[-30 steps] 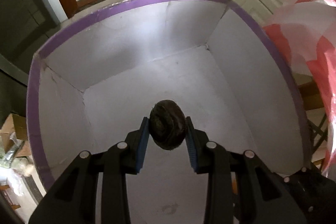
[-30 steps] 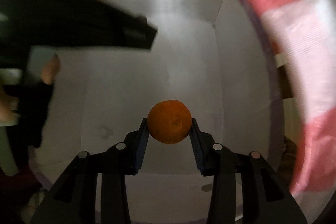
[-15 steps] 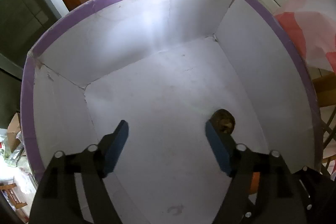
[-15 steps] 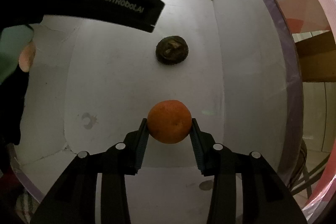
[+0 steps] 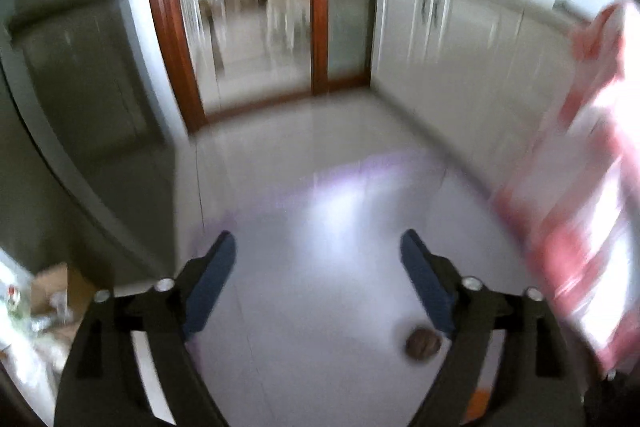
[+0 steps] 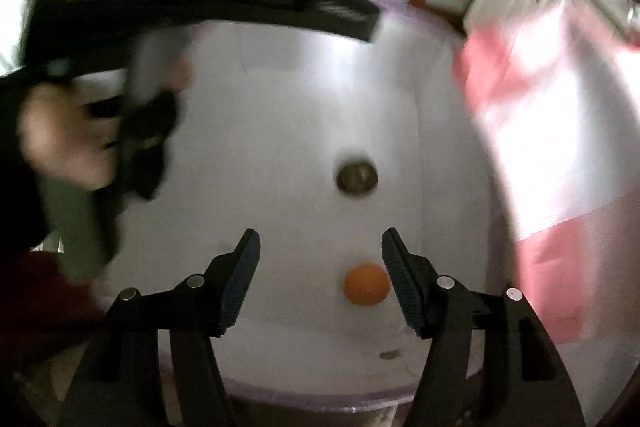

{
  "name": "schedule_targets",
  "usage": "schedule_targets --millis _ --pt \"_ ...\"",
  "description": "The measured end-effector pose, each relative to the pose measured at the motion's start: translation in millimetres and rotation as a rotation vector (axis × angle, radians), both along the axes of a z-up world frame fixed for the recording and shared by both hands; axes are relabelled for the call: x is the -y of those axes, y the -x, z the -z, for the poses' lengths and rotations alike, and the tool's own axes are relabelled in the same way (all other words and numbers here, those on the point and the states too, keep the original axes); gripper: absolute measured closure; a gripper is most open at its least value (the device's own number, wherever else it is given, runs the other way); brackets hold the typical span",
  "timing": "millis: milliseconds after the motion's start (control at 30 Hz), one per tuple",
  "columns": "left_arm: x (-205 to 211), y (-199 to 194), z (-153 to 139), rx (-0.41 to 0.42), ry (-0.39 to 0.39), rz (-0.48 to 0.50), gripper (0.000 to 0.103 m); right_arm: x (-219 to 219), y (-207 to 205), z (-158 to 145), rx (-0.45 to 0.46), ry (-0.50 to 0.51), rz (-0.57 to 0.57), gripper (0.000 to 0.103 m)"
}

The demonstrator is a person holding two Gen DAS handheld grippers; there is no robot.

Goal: Organize fruits
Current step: 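Open the left tool dropping the brown fruit while the right tool drops the orange, then move both open tools back over the fruit pile on the table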

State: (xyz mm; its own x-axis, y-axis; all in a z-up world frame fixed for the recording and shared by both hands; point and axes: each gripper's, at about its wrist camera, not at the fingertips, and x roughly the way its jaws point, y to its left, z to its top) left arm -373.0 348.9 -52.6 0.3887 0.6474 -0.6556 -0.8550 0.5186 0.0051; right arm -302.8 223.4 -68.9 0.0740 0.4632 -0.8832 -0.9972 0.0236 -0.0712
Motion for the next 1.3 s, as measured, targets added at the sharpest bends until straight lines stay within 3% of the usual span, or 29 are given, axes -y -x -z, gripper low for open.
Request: schedule_targets --millis 33,67,133,167,267,367,467,533,633,700,767,867,900,1033,1100,1200,1300 --pt "4.8 -0.1 -14.2 0.028 -0.05 0.009 0.001 4.6 0.3 -9.8 -0.008 -0.035 0.001 0.041" --pt "13.9 -1.5 -35.8 0.067 -0.123 0.034 0.001 10.8 -2.3 -23.0 -0.021 -0.077 0.01 0.041" --pt "26.8 -9.8 -61.6 0.096 -0.186 0.078 0.001 29.3 -11.7 -56.7 -0.022 -0.199 0.043 0.04" --pt "33.9 -15.1 -73.3 0.103 -0.206 0.097 0.001 44.6 -20.1 -79.8 -0.002 -0.286 0.078 0.034" --pt "59.5 -37.3 -105.4 0.131 -0.234 0.168 0.001 93.9 -51.9 -134.6 0.028 -0.477 0.216 0.016" --pt "90.1 -71.3 -132.5 0.169 -0.243 0.298 0.001 152.5 -91.6 -167.6 0.082 -0.604 0.411 0.015" --pt "137.4 -132.3 -140.1 0.107 -0.223 0.456 0.001 215.8 -137.2 -182.1 0.157 -0.644 0.659 0.015" --pt "176.9 -183.5 -136.5 0.034 -0.191 0.592 0.001 250.2 -165.7 -180.3 0.144 -0.65 0.79 0.015" --pt "226.7 -237.4 -122.6 0.022 -0.14 0.745 0.001 311.6 -215.0 -162.9 0.096 -0.686 0.977 0.015" --pt "252.7 -287.1 -114.2 0.039 -0.03 0.856 0.001 351.8 -245.8 -156.1 0.057 -0.718 1.098 0.015" --pt "272.8 -312.3 -104.3 0.063 0.053 0.896 0.001 385.9 -264.0 -141.1 -0.027 -0.786 1.198 0.015" --pt "295.6 -381.4 -93.0 0.107 0.161 0.894 0.001 402.3 -277.1 -132.9 -0.061 -0.809 1.288 0.015" --pt "298.4 -388.0 -90.3 0.13 0.189 0.889 0.001 405.2 -282.2 -131.1 -0.054 -0.8 1.307 0.015" --pt "303.3 -432.6 -81.4 0.185 0.265 0.856 0.001 393.8 -305.7 -115.8 -0.006 -0.674 1.374 0.015" --pt "301.0 -441.3 -74.8 0.188 0.274 0.863 0.002 390.6 -319.7 -107.7 -0.004 -0.62 1.39 0.015" --pt "280.9 -429.9 -76.2 0.264 0.364 0.868 0.002 388.4 -344.0 -103.6 -0.051 -0.604 1.409 0.015" --pt "265.5 -428.3 -70.4 0.285 0.454 0.838 0.002 380.4 -374.7 -100.3 -0.043 -0.561 1.422 0.015"
